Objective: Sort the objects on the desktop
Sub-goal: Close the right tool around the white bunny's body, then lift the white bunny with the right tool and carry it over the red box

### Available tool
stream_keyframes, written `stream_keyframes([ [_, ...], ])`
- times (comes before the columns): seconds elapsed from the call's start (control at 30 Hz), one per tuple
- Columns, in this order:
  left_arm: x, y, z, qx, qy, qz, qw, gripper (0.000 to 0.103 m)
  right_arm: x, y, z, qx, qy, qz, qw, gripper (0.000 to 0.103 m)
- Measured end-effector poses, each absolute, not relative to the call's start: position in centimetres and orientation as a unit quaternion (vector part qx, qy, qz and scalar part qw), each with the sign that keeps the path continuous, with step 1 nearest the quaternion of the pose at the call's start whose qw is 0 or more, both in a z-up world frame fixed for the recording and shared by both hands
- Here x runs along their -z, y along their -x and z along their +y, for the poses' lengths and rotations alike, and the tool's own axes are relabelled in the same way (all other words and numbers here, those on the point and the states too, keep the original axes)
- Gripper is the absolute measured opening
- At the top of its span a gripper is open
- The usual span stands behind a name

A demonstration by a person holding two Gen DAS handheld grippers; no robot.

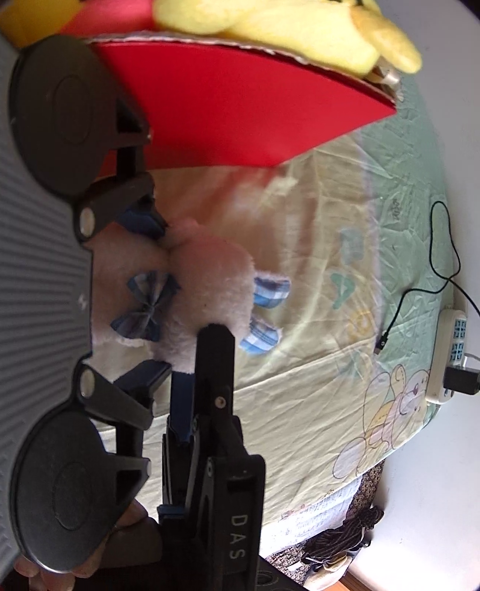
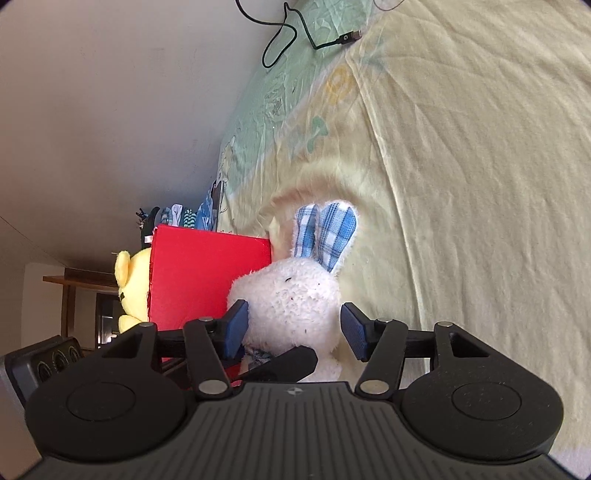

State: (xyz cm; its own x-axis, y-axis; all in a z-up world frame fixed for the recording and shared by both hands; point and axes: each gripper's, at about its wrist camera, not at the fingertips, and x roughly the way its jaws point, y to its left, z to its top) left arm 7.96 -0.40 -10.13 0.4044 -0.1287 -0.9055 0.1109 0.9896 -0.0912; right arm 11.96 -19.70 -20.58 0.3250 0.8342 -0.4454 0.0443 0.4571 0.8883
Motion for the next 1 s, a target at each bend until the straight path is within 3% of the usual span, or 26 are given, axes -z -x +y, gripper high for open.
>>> stream_keyframes([
  [0.1, 10.9, -8.4, 0.1, 0.066, 0.022, 0.552, 0.831, 0.074, 21.1, -12.4, -18.9, -0.297, -0.438, 0.511, 0.677, 0.065],
  [1.0, 11.1, -1.5, -1.5, 0.171, 0.026, 0.593, 0.786, 0.074, 18.2, -6.6, -19.3, -0.329, -0.331, 0.573, 0.674, 0.064],
])
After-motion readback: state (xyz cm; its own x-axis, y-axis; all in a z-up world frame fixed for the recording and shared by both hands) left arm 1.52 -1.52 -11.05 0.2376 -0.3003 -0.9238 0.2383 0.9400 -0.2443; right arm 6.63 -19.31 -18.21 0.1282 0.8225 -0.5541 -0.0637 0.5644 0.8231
